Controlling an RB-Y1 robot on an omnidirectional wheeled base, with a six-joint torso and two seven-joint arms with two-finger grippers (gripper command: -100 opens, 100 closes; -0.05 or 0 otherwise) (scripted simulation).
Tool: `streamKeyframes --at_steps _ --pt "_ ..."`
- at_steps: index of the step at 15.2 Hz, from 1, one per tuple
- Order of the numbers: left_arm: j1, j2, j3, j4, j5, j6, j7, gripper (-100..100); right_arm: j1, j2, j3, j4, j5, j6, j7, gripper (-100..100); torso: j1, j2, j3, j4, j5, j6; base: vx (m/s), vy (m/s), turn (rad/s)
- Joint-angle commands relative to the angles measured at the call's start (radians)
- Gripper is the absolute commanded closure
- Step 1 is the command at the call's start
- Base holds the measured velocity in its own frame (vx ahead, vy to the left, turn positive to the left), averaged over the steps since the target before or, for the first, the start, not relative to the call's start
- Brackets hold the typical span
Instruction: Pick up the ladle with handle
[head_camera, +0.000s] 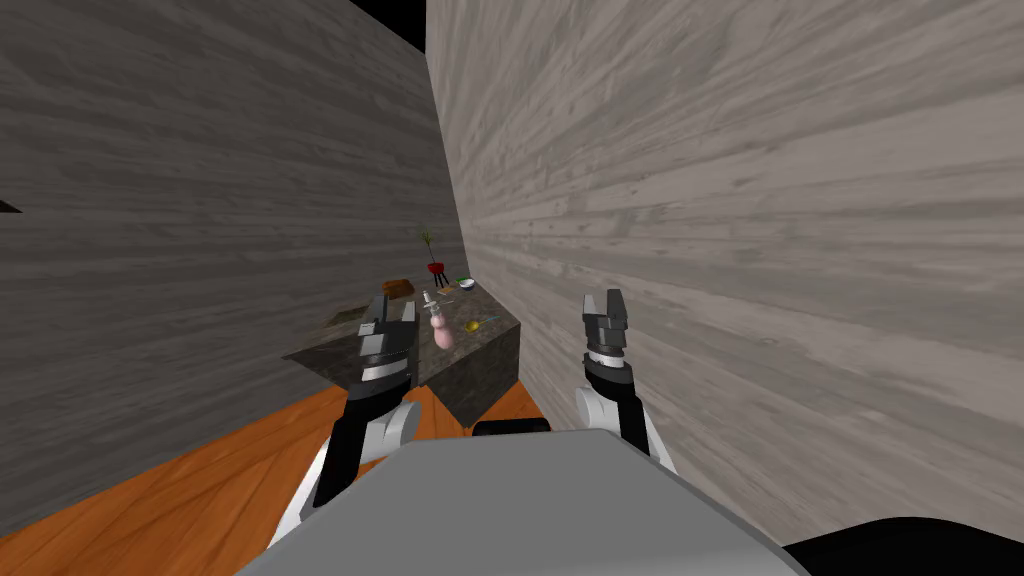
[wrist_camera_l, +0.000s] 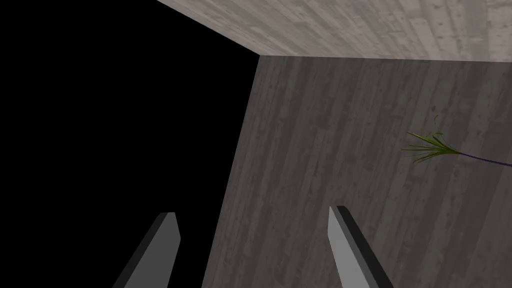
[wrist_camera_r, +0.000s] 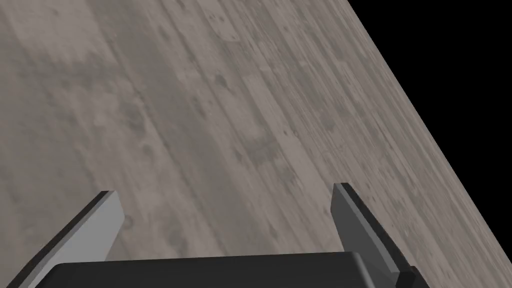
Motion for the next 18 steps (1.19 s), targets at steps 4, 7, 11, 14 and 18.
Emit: streamKeyframes --at_steps 4,7,11,14,18 --pt "-0.010 0.094 -0.010 0.017 -0.045 0.000 -0.038 -100 0.000 0.000 0.000 0.000 0.000 0.000 0.000 0 0.003 0.002 0.001 0.000 0.001 0.000 -0.031 0.038 -0.090" --pt "-0.020 0.160 -0.020 0.034 -0.093 -0.001 -0.078 -100 0.000 0.000 0.000 0.000 0.000 0.000 0.000 0 0.003 0.002 0.001 0.001 0.001 0.000 -0.028 0.032 -0.149" --pt "-0.033 0.244 -0.035 0.057 -0.155 -0.001 -0.130 -100 0.000 0.000 0.000 0.000 0.000 0.000 0.000 0 0.002 0.001 0.000 0.000 0.000 0.000 -0.011 0.015 -0.156" --pt "-0.040 0.305 -0.043 0.071 -0.191 -0.002 -0.161 -100 0.000 0.000 0.000 0.000 0.000 0.000 0.000 0 0.001 0.000 0.000 0.000 0.000 0.000 -0.006 0.009 -0.109" --pt "-0.048 0.380 -0.053 0.085 -0.230 -0.002 -0.193 -100 0.000 0.000 0.000 0.000 0.000 0.000 0.000 0 0.001 0.000 0.000 0.000 0.000 0.000 -0.006 0.007 -0.163"
